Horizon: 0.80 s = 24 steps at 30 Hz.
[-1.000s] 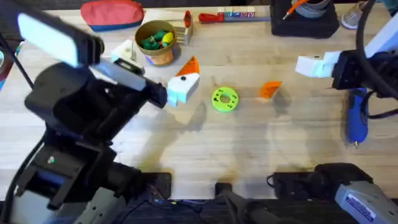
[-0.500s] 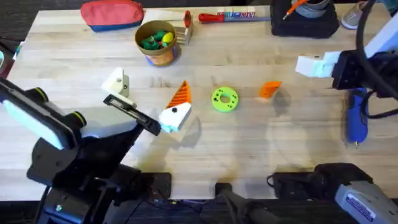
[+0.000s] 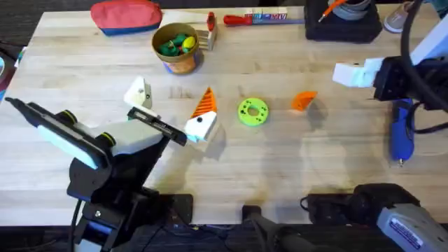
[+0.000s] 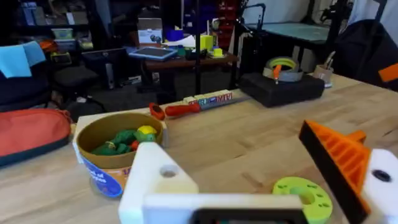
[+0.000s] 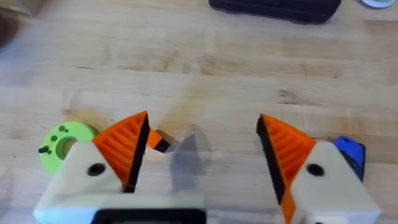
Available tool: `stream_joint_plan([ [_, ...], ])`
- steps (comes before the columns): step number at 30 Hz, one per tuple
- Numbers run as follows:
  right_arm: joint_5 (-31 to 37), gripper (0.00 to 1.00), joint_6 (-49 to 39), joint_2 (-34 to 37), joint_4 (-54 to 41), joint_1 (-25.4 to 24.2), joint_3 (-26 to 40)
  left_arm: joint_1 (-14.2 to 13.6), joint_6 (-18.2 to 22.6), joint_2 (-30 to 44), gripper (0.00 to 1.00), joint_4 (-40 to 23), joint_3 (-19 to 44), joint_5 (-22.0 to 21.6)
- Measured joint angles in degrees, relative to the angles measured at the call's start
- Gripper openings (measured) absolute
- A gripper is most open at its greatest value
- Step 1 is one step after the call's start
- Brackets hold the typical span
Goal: Pick up the gripper from the table and insert it into the empty holder that is missing its gripper. Then pick up a screw, insert it into the mounting hole, and use the screwdriver to tighten it. Finally, clean up the table by picking up the vegetable and placing it into the bucket.
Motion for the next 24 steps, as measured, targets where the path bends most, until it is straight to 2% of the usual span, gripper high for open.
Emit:
stream_joint_plan([
  [2, 0.00, 0.992, 0.00, -0.01, 0.00, 0.00, 0.00, 0.00, -0.06, -0.05, 0.986, -0.72, 0.04, -0.09],
  [7, 0.00, 0.990, 0.00, -0.01, 0.00, 0.00, 0.00, 0.00, -0.12, -0.05, 0.987, -9.30, 0.02, -0.07],
  [24, 0.00, 0.991, 0.00, -0.01, 0.00, 0.00, 0.00, 0.00, -0.12, 0.19, 0.986, -9.63, 0.04, -0.11],
])
